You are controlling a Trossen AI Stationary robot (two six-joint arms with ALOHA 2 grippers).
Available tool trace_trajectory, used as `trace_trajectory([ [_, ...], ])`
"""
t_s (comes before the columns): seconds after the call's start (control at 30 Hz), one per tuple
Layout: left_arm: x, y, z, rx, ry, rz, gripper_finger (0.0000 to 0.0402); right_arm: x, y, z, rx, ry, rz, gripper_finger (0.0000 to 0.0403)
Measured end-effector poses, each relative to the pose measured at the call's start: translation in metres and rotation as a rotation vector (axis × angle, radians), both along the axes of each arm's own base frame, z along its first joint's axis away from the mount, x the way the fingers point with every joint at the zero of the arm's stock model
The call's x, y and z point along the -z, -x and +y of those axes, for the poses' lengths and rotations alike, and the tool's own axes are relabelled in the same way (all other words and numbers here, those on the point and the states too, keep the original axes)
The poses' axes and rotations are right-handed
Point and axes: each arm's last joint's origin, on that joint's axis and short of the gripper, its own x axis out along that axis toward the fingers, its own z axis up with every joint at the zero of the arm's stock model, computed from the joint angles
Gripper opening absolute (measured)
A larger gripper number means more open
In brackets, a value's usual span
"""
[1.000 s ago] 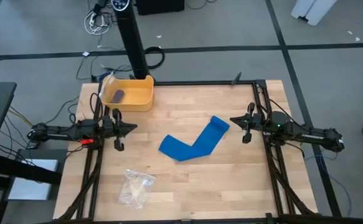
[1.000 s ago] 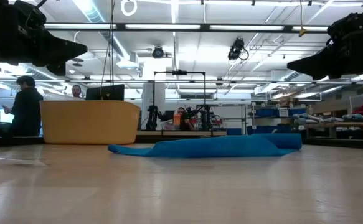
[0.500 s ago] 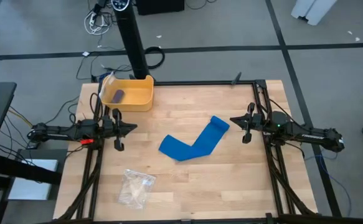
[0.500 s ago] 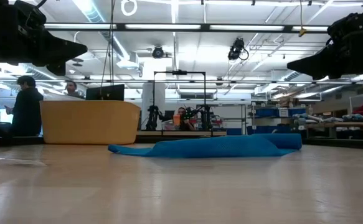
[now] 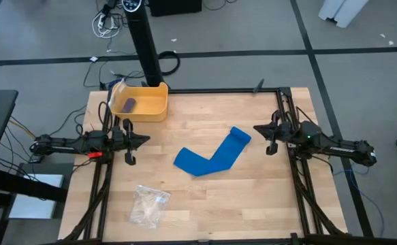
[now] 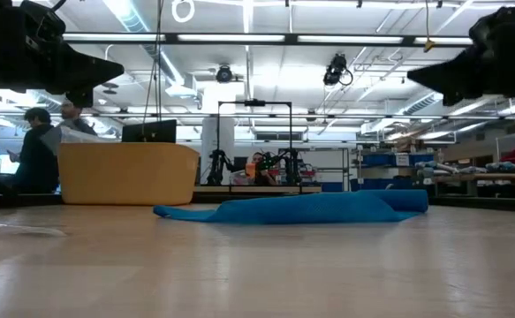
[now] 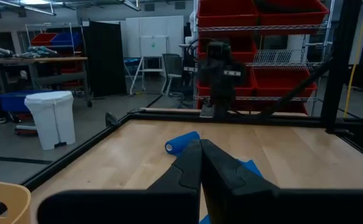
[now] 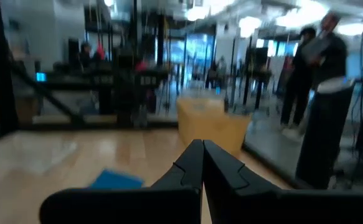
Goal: Roll bandage
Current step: Roll the blue bandage
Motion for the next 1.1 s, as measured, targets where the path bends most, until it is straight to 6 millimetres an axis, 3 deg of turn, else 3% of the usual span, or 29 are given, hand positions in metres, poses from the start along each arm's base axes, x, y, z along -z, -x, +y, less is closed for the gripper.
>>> trace_trajectory([
  [0.3,0.000,0.000,0.000,0.000,0.000,0.000,0.0013,-0.021,0.005,0.006,-0.152,0.064,-0.223,0.0008],
  [0.5,0.000,0.000,0.000,0.000,0.000,0.001,0.0013,-0.025,0.007,0.008,-0.269,-0.061,-0.281,0.0008],
  [0.93,0.000,0.000,0.000,0.000,0.000,0.000,0.0013,-0.017,-0.004,0.005,-0.254,-0.137,-0.180,0.0006],
  [1.1,-0.001,0.000,0.001,-0.044,-0.089,0.012,0.0013,-0.008,-0.014,0.003,-0.228,-0.165,-0.086,0.0003],
])
